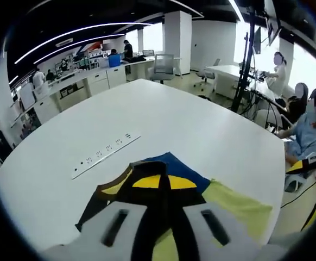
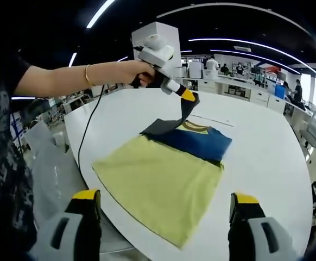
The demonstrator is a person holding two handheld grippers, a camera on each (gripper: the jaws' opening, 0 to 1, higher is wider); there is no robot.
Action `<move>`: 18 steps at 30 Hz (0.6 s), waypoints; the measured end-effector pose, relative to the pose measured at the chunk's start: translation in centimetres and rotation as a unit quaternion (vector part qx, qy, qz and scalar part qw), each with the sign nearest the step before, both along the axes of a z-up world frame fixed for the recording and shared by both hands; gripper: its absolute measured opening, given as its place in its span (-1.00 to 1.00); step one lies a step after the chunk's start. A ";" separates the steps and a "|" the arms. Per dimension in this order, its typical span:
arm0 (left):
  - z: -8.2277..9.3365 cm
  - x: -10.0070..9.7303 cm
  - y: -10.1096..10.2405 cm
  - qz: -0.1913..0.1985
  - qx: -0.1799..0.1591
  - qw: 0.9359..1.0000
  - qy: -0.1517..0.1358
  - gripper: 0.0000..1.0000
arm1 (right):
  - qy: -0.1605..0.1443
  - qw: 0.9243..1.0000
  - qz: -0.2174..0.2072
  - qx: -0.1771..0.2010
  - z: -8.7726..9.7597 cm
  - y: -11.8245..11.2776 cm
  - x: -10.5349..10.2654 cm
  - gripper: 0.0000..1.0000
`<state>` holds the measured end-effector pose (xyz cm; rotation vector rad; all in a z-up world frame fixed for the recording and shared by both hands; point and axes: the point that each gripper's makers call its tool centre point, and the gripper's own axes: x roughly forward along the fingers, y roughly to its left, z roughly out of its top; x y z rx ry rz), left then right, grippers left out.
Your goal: Fold the garment on the visible template until the final outline fits inside the template.
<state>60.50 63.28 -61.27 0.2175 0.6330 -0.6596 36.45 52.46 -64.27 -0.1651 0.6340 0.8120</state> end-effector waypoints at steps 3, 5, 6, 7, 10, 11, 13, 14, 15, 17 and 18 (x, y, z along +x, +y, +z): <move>-0.6 -0.2 -0.7 -0.007 0.000 1.000 0.005 -1.00 | 0.002 1.000 0.000 -0.001 -0.1 0.0 0.1 0.99; -1.0 -0.4 -1.1 -0.012 0.000 1.000 0.006 -1.00 | 0.003 1.000 -0.001 0.000 -0.2 -0.1 0.1 0.99; -1.1 -0.5 -1.3 -0.014 -0.001 1.000 0.007 -1.00 | 0.003 1.000 -0.002 -0.001 -0.3 -0.2 0.1 0.99; -1.2 -0.6 -1.6 -0.014 -0.004 1.000 0.009 -1.00 | 0.004 1.000 -0.003 -0.001 -0.3 -0.2 0.1 0.99; -1.5 -0.9 -2.3 -0.018 -0.011 1.000 0.012 -1.00 | 0.007 1.000 -0.004 -0.002 -0.5 -0.4 0.2 0.99; -1.5 -1.1 -2.7 -0.023 -0.012 1.000 0.012 -1.00 | 0.007 1.000 -0.005 -0.003 -0.5 -0.4 0.2 0.99; -1.6 -1.5 -3.3 -0.032 -0.010 0.999 0.012 -1.00 | 0.008 1.000 -0.006 -0.002 -0.6 -0.5 0.2 0.99; -1.8 -1.6 -3.6 -0.035 -0.008 0.999 0.011 -1.00 | 0.009 1.000 -0.006 -0.002 -0.6 -0.5 0.3 0.99; -1.9 -1.7 -3.8 -0.037 -0.006 0.999 0.011 -1.00 | 0.009 1.000 -0.006 -0.002 -0.6 -0.4 0.3 0.99; -2.3 -1.8 -4.0 -0.038 -0.005 0.999 0.013 -1.00 | 0.008 1.000 -0.006 -0.002 -0.6 -0.4 0.4 0.99; -2.5 -2.1 -4.3 -0.039 -0.007 0.999 0.017 -1.00 | 0.008 1.000 -0.005 -0.001 -0.6 -0.3 0.4 0.99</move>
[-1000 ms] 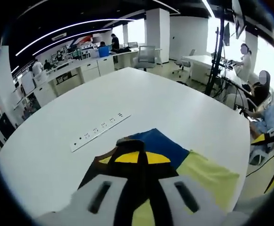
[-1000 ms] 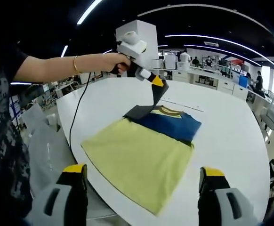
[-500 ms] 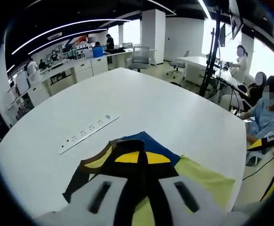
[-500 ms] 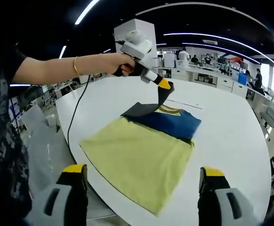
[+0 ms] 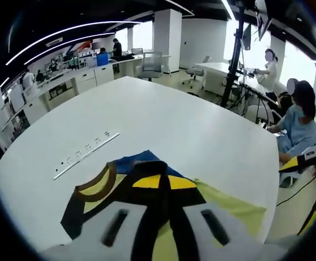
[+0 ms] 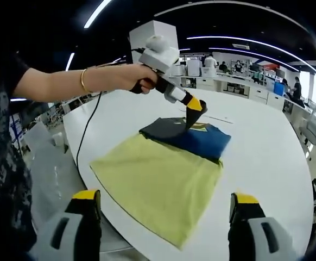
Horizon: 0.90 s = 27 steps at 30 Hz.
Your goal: Fold the garment on the visible template until the final outline fits inside the template.
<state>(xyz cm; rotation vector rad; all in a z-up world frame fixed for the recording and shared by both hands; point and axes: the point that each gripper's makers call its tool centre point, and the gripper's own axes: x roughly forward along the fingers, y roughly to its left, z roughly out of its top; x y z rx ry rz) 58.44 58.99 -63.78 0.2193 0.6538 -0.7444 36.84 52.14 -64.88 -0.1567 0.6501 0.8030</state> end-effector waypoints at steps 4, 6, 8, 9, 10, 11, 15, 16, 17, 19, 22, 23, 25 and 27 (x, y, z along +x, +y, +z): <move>-0.8 -0.5 -0.7 -0.006 0.002 1.000 0.005 -1.00 | 0.001 1.000 0.001 0.000 -0.1 0.1 0.1 0.99; -1.3 -0.7 -0.9 -0.006 0.004 1.000 0.007 -1.00 | 0.001 1.000 0.002 0.000 -0.1 0.1 0.1 0.99; -1.9 -0.7 -1.1 -0.001 0.004 1.000 0.012 -1.00 | 0.002 1.000 0.003 0.002 -0.1 0.1 0.2 0.99; -2.4 -0.7 -1.3 0.000 0.005 1.000 0.013 -1.00 | 0.002 1.000 0.002 0.002 -0.2 0.1 0.2 0.99; -2.7 -0.7 -1.4 0.002 0.007 1.000 0.014 -1.00 | 0.003 1.000 0.002 0.001 -0.3 0.0 0.2 0.99; -3.0 -0.6 -1.5 0.004 0.011 1.000 0.014 -1.00 | 0.004 1.000 0.002 0.001 -0.3 0.0 0.2 0.99; -4.4 -0.7 -1.9 0.006 0.017 1.000 0.020 -1.00 | 0.006 1.000 0.001 0.002 -0.4 -0.1 0.2 0.99; -4.6 -1.1 -2.3 -0.005 0.016 1.000 0.021 -1.00 | 0.006 1.000 0.000 0.002 -0.4 -0.2 0.2 0.99; -4.6 -1.2 -2.7 -0.018 0.016 1.000 0.012 -1.00 | 0.006 1.000 -0.001 0.002 -0.5 -0.3 0.3 0.99; -5.0 -1.1 -2.7 -0.032 0.042 0.999 -0.006 -1.00 | 0.008 1.000 -0.002 0.002 -0.6 -0.5 0.3 0.99; -5.2 -1.1 -3.0 -0.032 0.038 0.999 -0.014 -0.99 | 0.008 1.000 -0.004 0.001 -0.7 -0.6 0.3 0.99; -5.2 -1.4 -3.4 -0.026 0.016 1.000 0.000 -1.00 | 0.008 1.000 -0.005 0.002 -0.7 -0.6 0.3 0.99; -5.6 -1.9 -3.8 -0.022 -0.013 0.999 0.030 -1.00 | 0.007 1.000 -0.006 0.004 -0.6 -0.7 0.3 0.99; -5.5 -1.7 -4.0 -0.030 -0.018 0.999 0.013 -1.00 | 0.007 1.000 -0.008 0.004 -0.6 -0.8 0.4 0.99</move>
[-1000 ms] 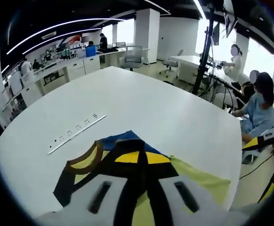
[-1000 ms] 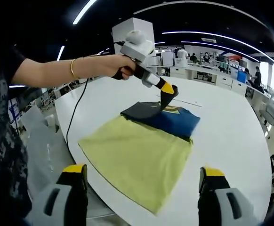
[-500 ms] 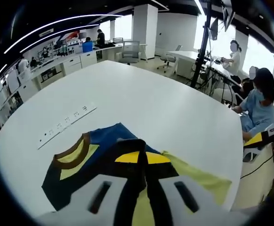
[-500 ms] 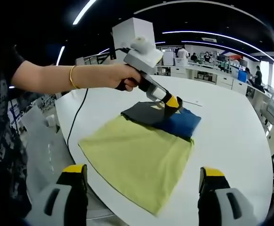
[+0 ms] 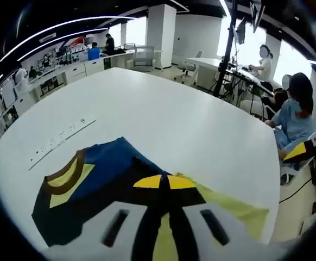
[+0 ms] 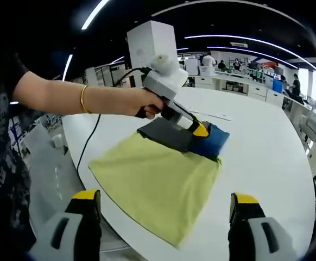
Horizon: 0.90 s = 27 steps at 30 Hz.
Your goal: Fold the garment on the visible template until the final outline fits inside the template.
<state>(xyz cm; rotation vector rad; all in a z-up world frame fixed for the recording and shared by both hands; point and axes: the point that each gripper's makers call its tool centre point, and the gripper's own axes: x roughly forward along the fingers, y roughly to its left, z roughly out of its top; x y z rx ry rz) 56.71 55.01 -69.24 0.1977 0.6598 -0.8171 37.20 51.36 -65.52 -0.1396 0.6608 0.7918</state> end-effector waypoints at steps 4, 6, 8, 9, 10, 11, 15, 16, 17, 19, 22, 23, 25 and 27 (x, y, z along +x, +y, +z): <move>-0.1 -0.3 -0.1 -0.013 0.012 1.000 -0.008 -0.68 | 0.000 1.000 -0.004 0.001 0.0 -0.2 0.0 0.99; 0.1 -0.3 0.0 -0.014 0.012 1.000 -0.013 -0.54 | 0.001 1.000 -0.004 0.000 -0.1 -0.2 0.0 0.99; 0.6 -0.2 0.2 -0.016 0.011 1.000 -0.024 -0.37 | 0.001 1.000 -0.005 0.000 -0.1 -0.3 0.0 0.99; 0.8 -0.1 0.3 -0.016 0.012 0.999 -0.032 -0.23 | 0.000 1.000 -0.005 0.001 -0.1 -0.3 0.1 0.99; 1.0 -0.1 0.4 -0.019 0.013 0.999 -0.039 -0.14 | 0.000 1.000 -0.005 0.002 0.0 -0.3 0.1 0.99; 1.2 0.0 0.6 -0.019 0.014 0.999 -0.044 -0.03 | -0.002 1.000 -0.005 0.003 0.1 -0.2 0.2 0.99; 2.5 0.0 1.6 -0.016 0.005 0.998 -0.067 0.32 | -0.006 1.000 -0.005 0.006 0.3 -0.1 0.6 0.99; 2.6 0.0 1.7 -0.014 0.003 0.998 -0.069 0.38 | -0.007 1.000 -0.004 0.007 0.4 0.0 0.7 0.99; 3.0 0.1 2.1 -0.010 0.001 0.997 -0.074 0.47 | -0.008 1.000 -0.004 0.009 0.6 0.1 0.9 0.99; 3.5 0.1 2.7 -0.004 -0.002 0.997 -0.081 0.62 | -0.010 1.000 -0.001 0.010 0.7 0.2 1.2 0.99; 4.5 0.1 4.0 0.011 -0.009 0.996 -0.092 0.85 | -0.013 1.000 -0.001 0.013 1.0 0.4 1.6 0.99; 4.9 0.0 4.6 0.014 -0.012 0.995 -0.093 0.91 | -0.013 1.000 -0.002 0.016 1.1 0.5 1.8 0.99; 5.3 -0.2 5.3 0.019 -0.015 0.995 -0.097 0.98 | -0.012 1.000 -0.003 0.019 1.2 0.7 2.0 0.99; 5.8 -0.5 6.5 0.026 -0.015 0.995 -0.100 0.99 | -0.012 1.000 -0.002 0.019 1.3 0.8 2.3 0.99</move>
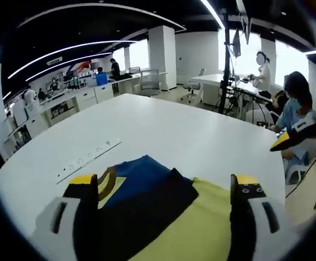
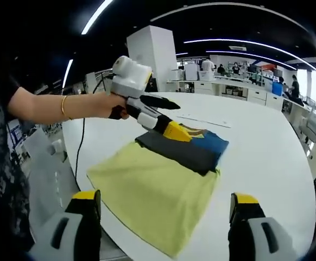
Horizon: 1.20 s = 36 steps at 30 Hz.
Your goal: Fold the garment on the visible template until the final outline fits inside the template.
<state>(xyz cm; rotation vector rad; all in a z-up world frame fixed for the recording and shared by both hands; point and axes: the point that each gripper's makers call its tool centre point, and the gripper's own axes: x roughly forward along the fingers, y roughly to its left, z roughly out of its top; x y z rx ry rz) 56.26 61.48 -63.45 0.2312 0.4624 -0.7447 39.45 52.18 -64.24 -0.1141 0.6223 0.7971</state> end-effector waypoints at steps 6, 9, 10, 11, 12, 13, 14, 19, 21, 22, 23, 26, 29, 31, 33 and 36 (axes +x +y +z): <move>0.6 -1.4 3.4 0.021 -0.006 1.000 0.004 0.99 | 0.002 1.000 -0.004 -0.012 -0.2 -0.2 0.9 0.98; 0.5 -2.2 5.3 0.029 0.005 1.000 0.004 0.99 | 0.005 1.000 0.001 -0.020 -0.4 -0.3 0.9 0.98; 0.5 -2.5 6.0 0.034 0.005 0.999 0.004 0.99 | 0.007 1.000 0.003 -0.022 -0.5 -0.3 0.8 0.98; 0.5 -2.8 6.4 0.035 0.002 0.999 0.005 0.99 | 0.014 1.000 0.007 -0.024 -0.8 -0.2 0.7 0.98; 0.3 -3.1 7.1 0.042 -0.001 0.999 0.008 0.99 | 0.016 1.000 0.009 -0.025 -0.9 -0.2 0.6 0.99; 0.3 -3.4 7.5 0.044 -0.001 0.999 0.008 0.99 | 0.021 0.999 0.021 -0.027 -1.1 0.1 0.2 0.98; 0.1 -3.9 7.9 0.043 0.000 0.999 0.007 0.99 | 0.024 0.999 0.027 -0.028 -1.2 0.2 0.1 0.98; -0.7 -6.0 9.6 0.038 0.017 0.999 0.013 0.98 | 0.048 0.996 0.066 -0.041 -2.8 0.8 -1.2 0.97; -1.0 -7.0 10.3 0.036 0.019 0.999 0.016 0.95 | 0.057 0.995 0.070 -0.038 -3.1 0.9 -1.4 0.96; -1.1 -7.6 10.8 0.034 0.021 0.999 0.015 0.91 | 0.062 0.995 0.073 -0.037 -3.3 0.9 -1.6 0.95; -1.2 -8.0 11.1 0.032 0.024 0.999 0.014 0.85 | 0.064 0.994 0.079 -0.036 -3.5 0.9 -1.8 0.93; -1.6 -9.7 11.9 0.022 0.030 0.999 0.015 0.78 | 0.073 0.993 0.082 -0.034 -3.9 0.9 -2.1 0.93; -2.5 -11.9 13.1 0.015 0.036 0.999 0.031 0.70 | 0.075 0.993 0.084 -0.040 -4.4 0.7 -2.3 0.91; -3.1 -13.0 14.0 0.022 0.033 0.998 0.042 0.67 | 0.075 0.992 0.088 -0.046 -4.6 0.6 -2.5 0.90; -3.6 -14.1 14.9 0.027 0.031 0.998 0.046 0.66 | 0.071 0.991 0.096 -0.053 -5.0 0.5 -2.7 0.88; -4.2 -15.5 15.9 0.031 0.028 0.998 0.053 0.56 | 0.071 0.987 0.125 -0.075 -5.9 0.2 -3.5 0.77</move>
